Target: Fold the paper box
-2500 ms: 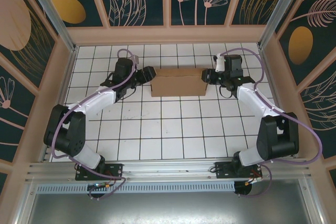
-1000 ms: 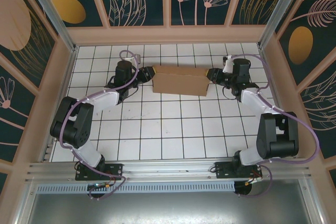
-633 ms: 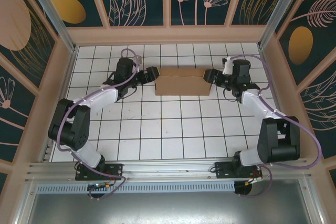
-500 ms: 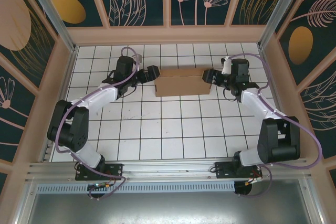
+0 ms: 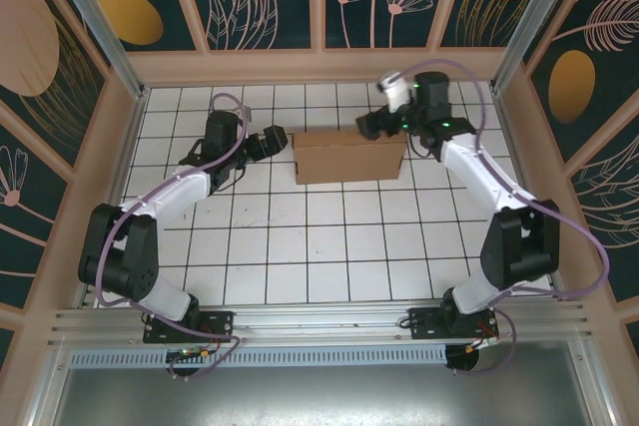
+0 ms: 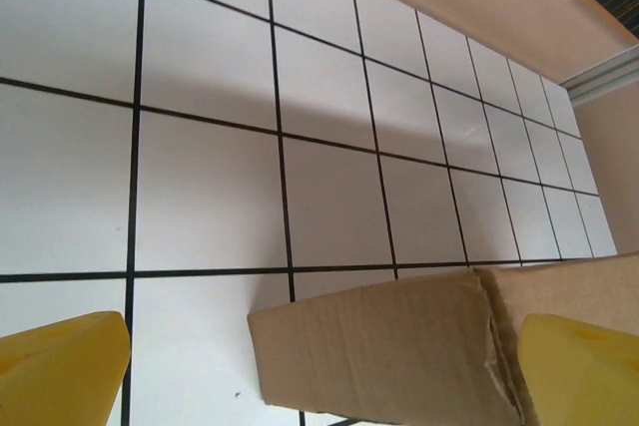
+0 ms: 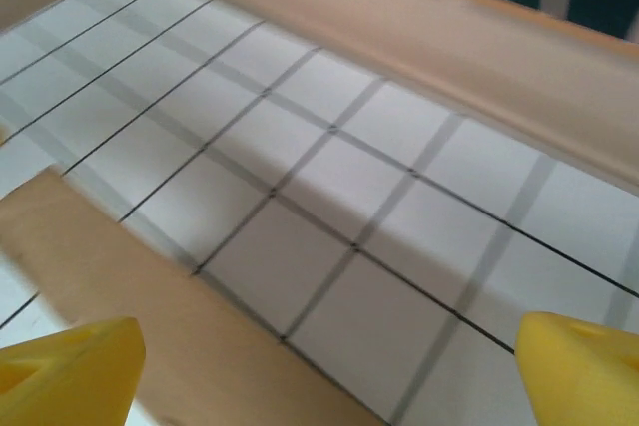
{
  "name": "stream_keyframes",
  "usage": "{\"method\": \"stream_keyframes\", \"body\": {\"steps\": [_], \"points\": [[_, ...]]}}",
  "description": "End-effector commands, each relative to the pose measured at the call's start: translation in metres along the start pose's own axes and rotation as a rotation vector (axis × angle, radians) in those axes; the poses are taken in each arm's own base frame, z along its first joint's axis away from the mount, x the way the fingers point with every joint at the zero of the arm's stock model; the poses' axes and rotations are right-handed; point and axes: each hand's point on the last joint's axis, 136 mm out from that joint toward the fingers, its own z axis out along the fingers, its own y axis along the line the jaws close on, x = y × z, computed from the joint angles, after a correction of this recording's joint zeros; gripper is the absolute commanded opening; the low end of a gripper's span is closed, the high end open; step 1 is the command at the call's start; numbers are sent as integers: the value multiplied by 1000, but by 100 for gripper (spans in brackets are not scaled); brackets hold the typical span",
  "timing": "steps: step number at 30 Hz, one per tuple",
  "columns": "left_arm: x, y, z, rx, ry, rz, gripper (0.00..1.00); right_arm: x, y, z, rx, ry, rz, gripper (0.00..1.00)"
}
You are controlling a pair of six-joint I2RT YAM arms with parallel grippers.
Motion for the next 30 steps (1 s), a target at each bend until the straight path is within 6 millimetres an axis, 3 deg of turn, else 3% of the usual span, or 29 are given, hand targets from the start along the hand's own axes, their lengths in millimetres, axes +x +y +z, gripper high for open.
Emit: {"method": "stream_keyframes", "body": {"steps": [1,3,6,12,16,18,25,30], "points": [[7,3,-2,-2,13,3,99,20,70,15,-306,75,-336,99],[9,5,-3,-11,20,10,99,25,89,16,-418,92,-427,99],[14,9,-3,-18,31,16,99,28,102,20,-536,117,-465,99],[24,15,-4,-27,45,17,99,37,89,49,-534,210,-469,99],[28,18,-1,-27,59,17,99,38,93,58,-549,223,-483,98],[29,18,0,-26,64,20,99,42,94,60,-557,247,-484,94],[25,17,-4,-19,57,33,99,46,99,55,-546,282,-499,65],[22,15,-7,-9,49,25,99,44,95,56,-452,293,-539,56]]}}
